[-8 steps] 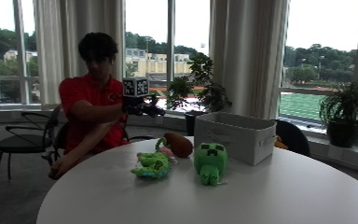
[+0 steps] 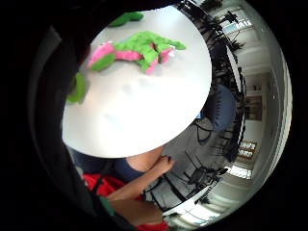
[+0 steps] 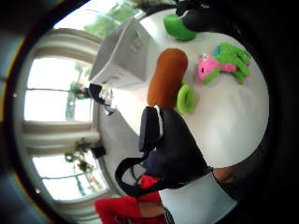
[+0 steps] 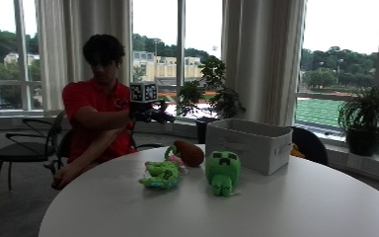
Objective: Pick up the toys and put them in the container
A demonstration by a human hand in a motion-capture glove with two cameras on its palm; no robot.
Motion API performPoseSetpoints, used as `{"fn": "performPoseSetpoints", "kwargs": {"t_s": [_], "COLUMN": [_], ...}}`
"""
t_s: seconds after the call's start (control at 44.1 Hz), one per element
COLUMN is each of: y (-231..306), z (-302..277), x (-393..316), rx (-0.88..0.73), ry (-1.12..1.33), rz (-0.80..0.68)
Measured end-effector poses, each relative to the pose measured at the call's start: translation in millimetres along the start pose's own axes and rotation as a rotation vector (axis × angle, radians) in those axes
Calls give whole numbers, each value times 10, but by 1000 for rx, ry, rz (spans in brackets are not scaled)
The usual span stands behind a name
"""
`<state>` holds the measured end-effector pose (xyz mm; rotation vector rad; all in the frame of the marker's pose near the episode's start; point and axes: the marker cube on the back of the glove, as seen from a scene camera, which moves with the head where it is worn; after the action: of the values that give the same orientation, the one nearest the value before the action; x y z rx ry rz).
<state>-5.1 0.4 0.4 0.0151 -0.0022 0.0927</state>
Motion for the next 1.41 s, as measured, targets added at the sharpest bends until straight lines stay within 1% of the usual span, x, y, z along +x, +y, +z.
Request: {"fn": "performPoseSetpoints", "kwargs": {"t_s": [0.023,0.068,0.204,0.454,0.613,0.726,0.885,0.999,1.089,1.248,1.407], "y": [16,1,50,-122,-283,-409,-556,-677,-662,-925,-811], "z": [-3,-10,-4,14,120,271,536,793,1001,1160,1391], "x": [10,36,-12,33,-154,-466,-778,-893,-1009,-806,-1174], "rx": [-7,-8,-14,-23,-42,-43,-129,-220,-288,-366,-429], "ry": [3,10,11,-16,-40,-31,-29,-1,11,83,89], "rz": [-52,-87,-86,-114,-156,-190,-184,-141,-100,-80,-101]}}
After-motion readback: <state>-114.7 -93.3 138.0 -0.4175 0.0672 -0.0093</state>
